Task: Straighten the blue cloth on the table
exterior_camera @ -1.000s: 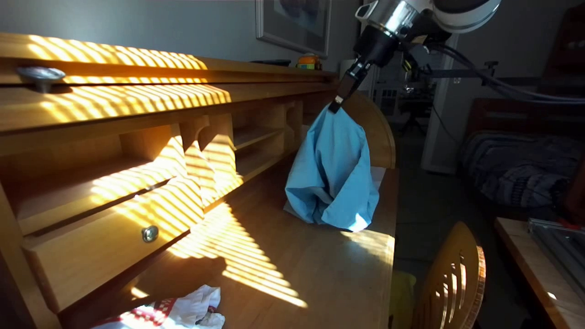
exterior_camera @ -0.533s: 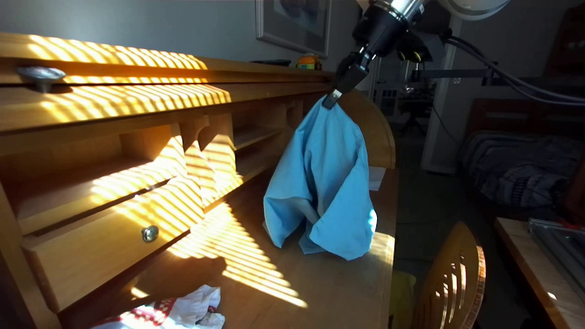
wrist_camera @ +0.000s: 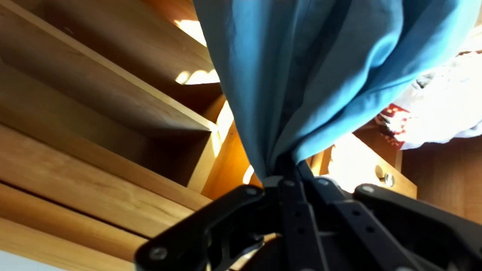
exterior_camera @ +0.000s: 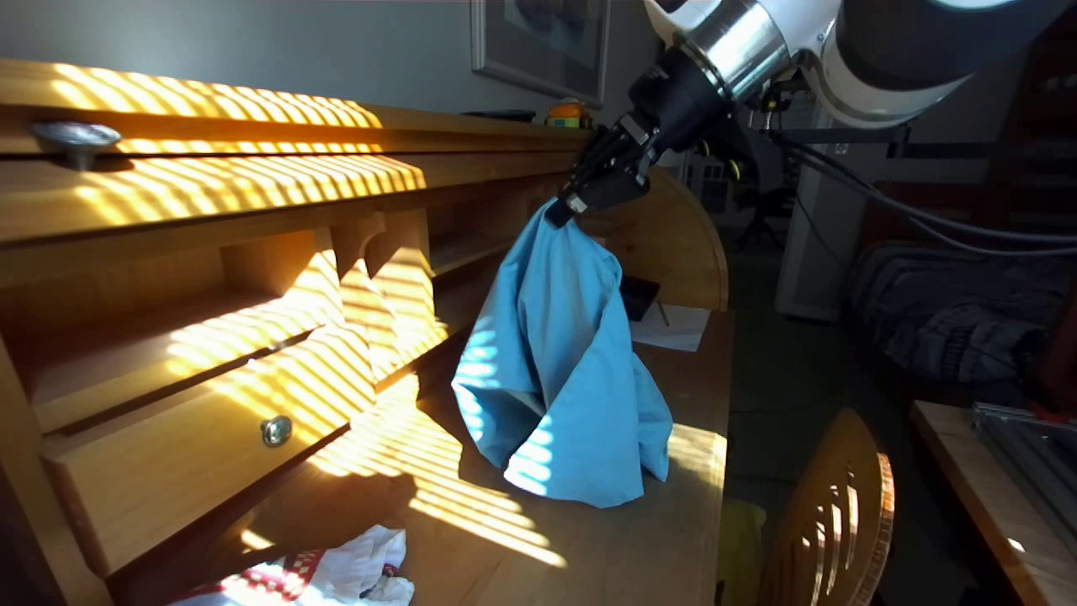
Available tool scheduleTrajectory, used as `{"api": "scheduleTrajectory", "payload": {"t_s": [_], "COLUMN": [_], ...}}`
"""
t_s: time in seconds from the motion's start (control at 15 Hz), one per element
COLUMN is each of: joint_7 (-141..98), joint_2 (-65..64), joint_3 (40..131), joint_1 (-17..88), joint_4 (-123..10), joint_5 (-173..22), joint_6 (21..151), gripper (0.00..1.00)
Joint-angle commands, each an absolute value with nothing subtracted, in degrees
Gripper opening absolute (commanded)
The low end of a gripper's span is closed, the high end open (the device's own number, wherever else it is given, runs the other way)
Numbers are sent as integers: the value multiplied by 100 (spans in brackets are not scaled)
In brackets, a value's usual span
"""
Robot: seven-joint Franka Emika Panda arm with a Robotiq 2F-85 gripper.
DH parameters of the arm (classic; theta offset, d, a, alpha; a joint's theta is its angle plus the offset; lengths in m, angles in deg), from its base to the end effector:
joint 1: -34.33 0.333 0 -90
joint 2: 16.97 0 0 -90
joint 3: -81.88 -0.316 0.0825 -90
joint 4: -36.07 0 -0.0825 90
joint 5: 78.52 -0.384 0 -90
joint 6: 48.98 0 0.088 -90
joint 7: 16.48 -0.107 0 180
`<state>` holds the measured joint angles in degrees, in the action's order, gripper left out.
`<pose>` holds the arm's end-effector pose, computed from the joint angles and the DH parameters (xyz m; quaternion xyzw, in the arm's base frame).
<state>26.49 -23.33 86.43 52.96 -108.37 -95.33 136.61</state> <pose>0.4922 0.0937 0.4150 0.8625 0.3090 0.3975 0.0512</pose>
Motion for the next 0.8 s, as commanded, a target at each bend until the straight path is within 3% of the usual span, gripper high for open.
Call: {"api": "scheduleTrajectory", "payload": {"t_s": [0.0, 0.2, 0.27, 0.67, 0.73], "joint_7": [2622, 2320, 1541, 54, 528], "joint_2": [-1975, -1775, -1755, -1099, -959], "joint_3": [8980, 8965, 8183, 7618, 7374], "joint_1": [6217, 6533, 5658, 5013, 4852], "joint_4": [-10934, -10947, -10992, -10821, -10797], "joint_5": [-9847, -9666, -8829, -7894, -8536], "joint_6": [14177, 14103, 14035, 13541, 13580], "gripper": [0, 0, 0, 0, 0]}}
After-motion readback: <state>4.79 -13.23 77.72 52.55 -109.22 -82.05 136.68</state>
